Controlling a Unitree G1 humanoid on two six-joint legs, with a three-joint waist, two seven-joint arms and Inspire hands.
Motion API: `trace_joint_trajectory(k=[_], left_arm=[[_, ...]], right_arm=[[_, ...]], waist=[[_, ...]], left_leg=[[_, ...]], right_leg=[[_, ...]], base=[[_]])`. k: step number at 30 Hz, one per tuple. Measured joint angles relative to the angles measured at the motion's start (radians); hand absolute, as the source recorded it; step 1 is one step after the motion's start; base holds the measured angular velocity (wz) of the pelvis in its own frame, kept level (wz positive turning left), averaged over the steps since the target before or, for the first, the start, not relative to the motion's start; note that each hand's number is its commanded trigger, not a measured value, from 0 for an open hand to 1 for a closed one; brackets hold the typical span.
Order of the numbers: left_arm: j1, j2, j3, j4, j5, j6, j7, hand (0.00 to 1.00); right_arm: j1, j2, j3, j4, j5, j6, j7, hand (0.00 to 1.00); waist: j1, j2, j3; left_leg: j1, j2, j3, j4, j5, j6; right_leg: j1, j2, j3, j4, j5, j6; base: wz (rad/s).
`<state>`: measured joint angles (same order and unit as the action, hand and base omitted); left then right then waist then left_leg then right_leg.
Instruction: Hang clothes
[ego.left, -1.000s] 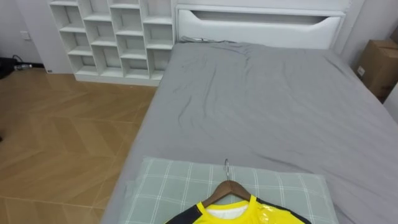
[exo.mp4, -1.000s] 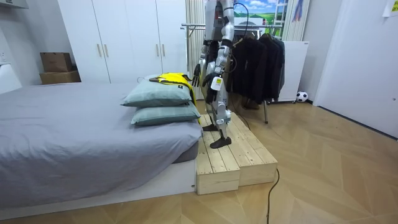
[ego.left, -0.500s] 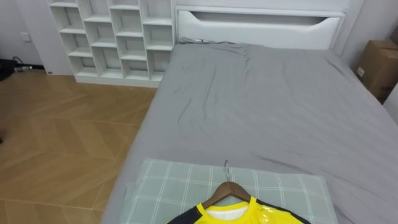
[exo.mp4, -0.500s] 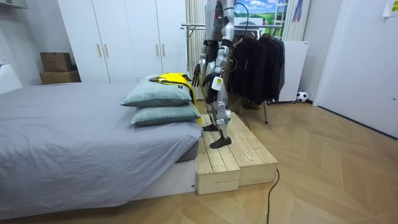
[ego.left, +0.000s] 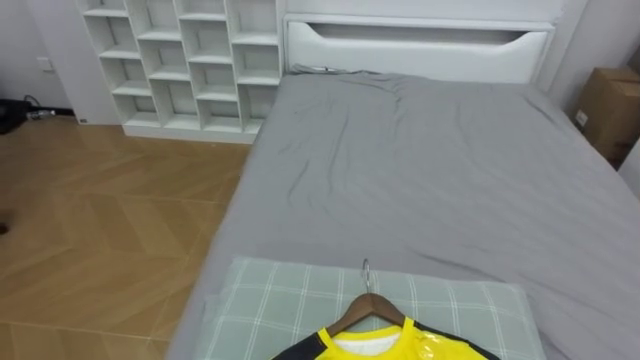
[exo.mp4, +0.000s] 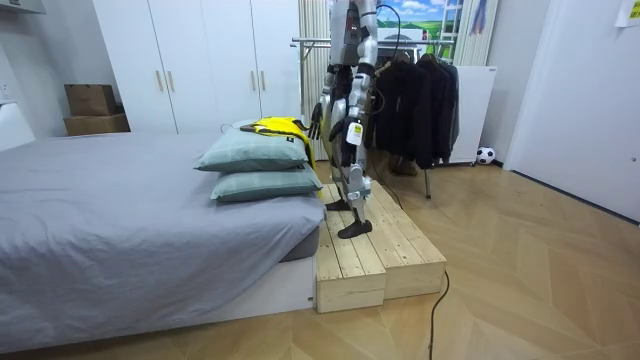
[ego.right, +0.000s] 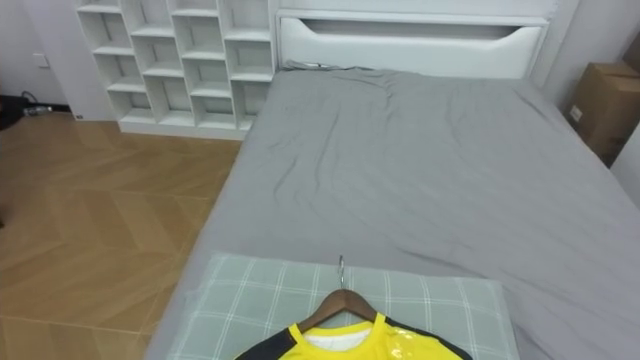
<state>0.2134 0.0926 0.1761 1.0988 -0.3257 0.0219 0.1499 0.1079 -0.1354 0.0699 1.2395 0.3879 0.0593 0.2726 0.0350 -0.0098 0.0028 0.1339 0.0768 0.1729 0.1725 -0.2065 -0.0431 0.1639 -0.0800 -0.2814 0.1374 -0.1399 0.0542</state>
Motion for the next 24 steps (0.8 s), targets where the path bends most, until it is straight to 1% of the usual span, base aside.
trace_joint_trajectory(k=[1, 3, 5, 7, 8, 10, 12, 13, 14, 15, 16, 17, 18, 19, 21, 24], left_arm=[[-0.001, 0.002, 0.016, -0.006, 0.015, -0.001, 0.019, 0.00], [0.001, 0.009, 0.018, -0.035, 0.033, -0.001, 0.055, 0.00], [0.001, 0.013, 0.019, -0.064, 0.079, -0.010, 0.093, 0.00], [0.007, 0.016, 0.019, -0.118, 0.147, -0.019, 0.142, 0.00], [0.011, 0.018, 0.019, -0.140, 0.166, -0.020, 0.155, 0.00], [0.019, 0.031, 0.019, -0.209, 0.233, -0.036, 0.208, 0.00], [0.018, 0.043, 0.016, -0.250, 0.267, -0.040, 0.254, 0.00], [0.017, 0.048, 0.015, -0.269, 0.286, -0.048, 0.283, 0.00], [0.018, 0.050, 0.015, -0.281, 0.295, -0.049, 0.295, 0.00], [0.021, 0.051, 0.015, -0.315, 0.317, -0.051, 0.323, 0.00], [0.023, 0.051, 0.014, -0.347, 0.357, -0.055, 0.349, 0.00], [0.024, 0.051, 0.011, -0.361, 0.384, -0.059, 0.359, 0.00], [0.025, 0.051, 0.007, -0.386, 0.433, -0.068, 0.376, 0.00], [0.028, 0.051, 0.001, -0.418, 0.477, -0.073, 0.389, 0.00], [0.032, 0.052, -0.003, -0.473, 0.547, -0.078, 0.396, 0.00], [0.033, 0.053, -0.020, -0.541, 0.621, -0.112, 0.438, 0.00]], right_arm=[[0.001, 0.000, -0.005, 0.000, 0.000, -0.003, 0.000, 0.00], [0.003, 0.000, -0.015, 0.000, 0.000, -0.004, 0.000, 0.00], [0.004, -0.005, -0.015, -0.001, 0.001, -0.006, 0.000, 0.00], [0.002, -0.011, -0.014, -0.002, 0.000, -0.007, -0.001, 0.00], [0.002, -0.012, -0.014, -0.003, 0.000, -0.007, -0.001, 0.00], [0.002, -0.015, -0.013, -0.003, 0.001, -0.011, -0.001, 0.00], [-0.001, -0.017, -0.013, -0.002, 0.003, -0.018, -0.001, 0.00], [-0.003, -0.017, -0.012, 0.000, 0.003, -0.018, -0.001, 0.00], [-0.003, -0.017, -0.012, 0.000, 0.002, -0.018, -0.001, 0.00], [-0.003, -0.017, -0.012, 0.000, 0.003, -0.019, 0.000, 0.00], [0.001, -0.017, -0.011, 0.000, 0.003, -0.022, -0.001, 0.00], [0.001, -0.017, -0.011, 0.001, 0.003, -0.024, -0.001, 0.00], [0.002, -0.017, -0.011, 0.001, 0.002, -0.027, -0.001, 0.00], [0.002, -0.017, -0.011, 0.001, 0.001, -0.037, 0.000, 0.00], [0.003, -0.018, -0.012, 0.001, 0.001, -0.048, 0.000, 0.00], [0.004, -0.020, -0.016, 0.000, 0.000, -0.066, 0.000, 0.00]], waist=[[-0.001, 0.002, 0.0004], [-0.003, 0.006, 0.0009], [0.000, 0.014, 0.0014], [-0.001, 0.018, 0.0045], [-0.001, 0.017, 0.0053], [-0.001, 0.017, 0.0055], [-0.002, 0.016, 0.0056], [-0.003, 0.015, 0.0048], [-0.003, 0.016, 0.0043], [-0.004, 0.014, 0.0041], [-0.004, 0.014, 0.0013], [-0.004, 0.013, 0.0010], [-0.003, 0.011, -0.0002], [-0.003, 0.009, -0.0012], [-0.003, 0.008, -0.0016], [-0.010, 0.010, -0.0021]], left_leg=[[-0.002, 0.000, -0.005, 0.000, 0.000, 0.000], [-0.006, 0.000, -0.011, 0.004, -0.001, 0.000], [-0.008, 0.001, -0.012, 0.003, -0.001, -0.001], [-0.008, 0.001, -0.012, 0.003, -0.001, -0.001], [-0.007, 0.000, -0.013, 0.003, -0.001, -0.001], [0.001, 0.000, -0.013, 0.002, -0.001, -0.001], [0.002, -0.001, -0.011, 0.002, -0.001, -0.001], [0.002, -0.001, -0.011, 0.002, -0.001, -0.001], [0.002, -0.001, -0.011, 0.002, -0.001, -0.001], [0.000, -0.002, -0.011, 0.001, -0.001, -0.001], [-0.002, -0.003, -0.012, 0.000, -0.001, -0.001], [-0.003, -0.003, -0.012, 0.000, -0.001, -0.001], [-0.004, -0.003, -0.012, 0.000, -0.001, -0.001], [-0.004, -0.003, -0.013, 0.002, -0.001, -0.001], [-0.003, -0.003, -0.013, 0.001, -0.001, -0.001], [-0.001, -0.003, -0.013, -0.004, -0.001, -0.001]], right_leg=[[0.000, 0.000, -0.002, 0.000, 0.000, 0.000], [0.001, 0.000, -0.007, 0.000, 0.000, 0.000], [0.001, 0.000, -0.005, 0.000, 0.000, 0.000], [0.002, 0.000, -0.003, 0.001, 0.000, 0.000], [0.003, 0.000, -0.003, 0.000, 0.000, 0.000], [0.011, 0.000, -0.001, -0.002, 0.000, 0.000], [0.010, 0.000, 0.003, -0.004, 0.000, 0.000], [0.010, 0.000, 0.004, -0.004, 0.000, 0.000], [0.010, 0.000, 0.004, -0.005, -0.001, 0.000], [0.009, 0.000, 0.004, -0.007, -0.001, 0.001], [0.009, 0.000, 0.007, -0.011, -0.001, 0.001], [0.009, 0.000, 0.009, -0.013, -0.001, 0.001], [0.010, 0.002, 0.012, -0.017, -0.001, 0.001], [0.010, 0.004, 0.023, -0.020, -0.001, 0.001], [0.010, 0.005, 0.031, -0.020, -0.001, 0.001], [0.009, 0.005, 0.030, -0.020, -0.001, 0.001]], base=[[0.07], [0.08], [0.02], [0.00], [0.00], [0.00], [0.00], [0.00], [0.00], [0.00], [0.00], [0.00], [0.00], [0.00], [0.00], [0.00]])
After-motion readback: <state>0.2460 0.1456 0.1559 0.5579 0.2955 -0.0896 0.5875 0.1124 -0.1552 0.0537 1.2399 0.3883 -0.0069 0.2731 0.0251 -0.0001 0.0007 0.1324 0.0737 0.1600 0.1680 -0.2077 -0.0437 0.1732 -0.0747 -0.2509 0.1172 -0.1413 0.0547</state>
